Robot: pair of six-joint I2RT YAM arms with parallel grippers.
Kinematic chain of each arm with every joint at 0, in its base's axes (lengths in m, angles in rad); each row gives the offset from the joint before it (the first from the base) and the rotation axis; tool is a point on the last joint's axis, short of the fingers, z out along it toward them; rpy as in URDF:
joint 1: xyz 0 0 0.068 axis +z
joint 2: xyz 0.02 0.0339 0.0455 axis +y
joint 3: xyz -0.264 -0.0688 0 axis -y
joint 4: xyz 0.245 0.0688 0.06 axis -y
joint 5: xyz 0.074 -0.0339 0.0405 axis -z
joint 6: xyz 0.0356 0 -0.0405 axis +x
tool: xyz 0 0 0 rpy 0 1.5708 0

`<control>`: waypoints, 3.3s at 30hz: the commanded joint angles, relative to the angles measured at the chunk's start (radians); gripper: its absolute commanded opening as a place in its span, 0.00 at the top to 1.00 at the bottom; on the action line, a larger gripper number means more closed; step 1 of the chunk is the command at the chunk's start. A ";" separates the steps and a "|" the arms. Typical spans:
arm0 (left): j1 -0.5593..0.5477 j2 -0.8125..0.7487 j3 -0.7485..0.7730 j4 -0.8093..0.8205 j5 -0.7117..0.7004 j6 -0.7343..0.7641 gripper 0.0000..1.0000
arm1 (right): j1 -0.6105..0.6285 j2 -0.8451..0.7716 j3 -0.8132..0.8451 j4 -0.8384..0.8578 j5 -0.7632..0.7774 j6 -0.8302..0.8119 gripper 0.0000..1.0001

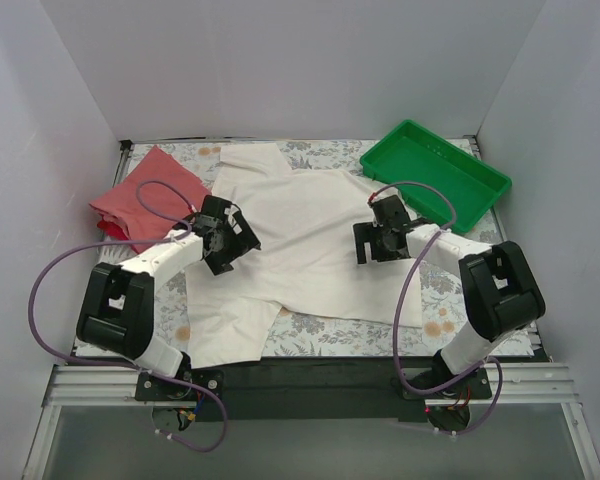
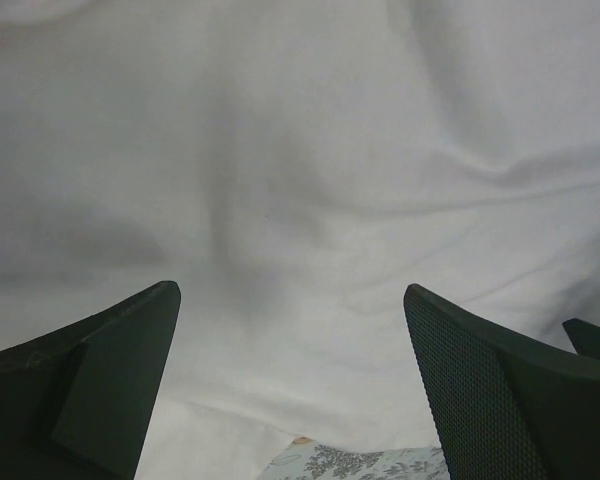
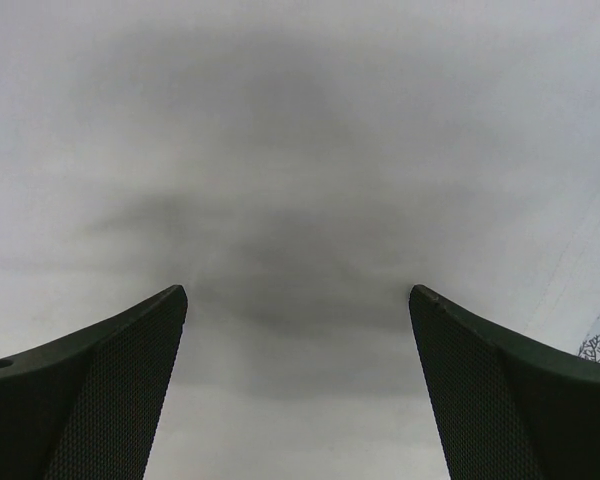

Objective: Fold and stack the t-shirts
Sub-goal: Fold the tshirt

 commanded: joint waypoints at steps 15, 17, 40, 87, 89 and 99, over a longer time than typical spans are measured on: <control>-0.014 0.204 0.082 0.094 0.083 -0.002 0.06 | -0.166 0.196 0.143 -0.004 0.096 -0.063 0.02; -0.015 0.236 0.119 0.083 0.096 0.006 0.06 | -0.166 0.197 0.183 -0.009 0.067 -0.078 0.02; -0.442 -0.472 -0.275 -0.399 -0.059 -0.437 0.06 | -0.189 -0.653 -0.358 0.050 0.014 0.212 0.02; -0.584 -0.477 -0.378 -0.472 -0.268 -0.821 0.72 | -0.201 -0.978 -0.539 -0.098 -0.021 0.232 0.02; -0.584 -0.507 -0.341 -0.505 -0.285 -0.818 0.70 | -0.201 -0.975 -0.530 -0.099 -0.019 0.225 0.02; -0.571 -0.420 -0.329 -0.480 -0.321 -0.792 0.59 | -0.201 -0.952 -0.524 -0.101 -0.003 0.207 0.02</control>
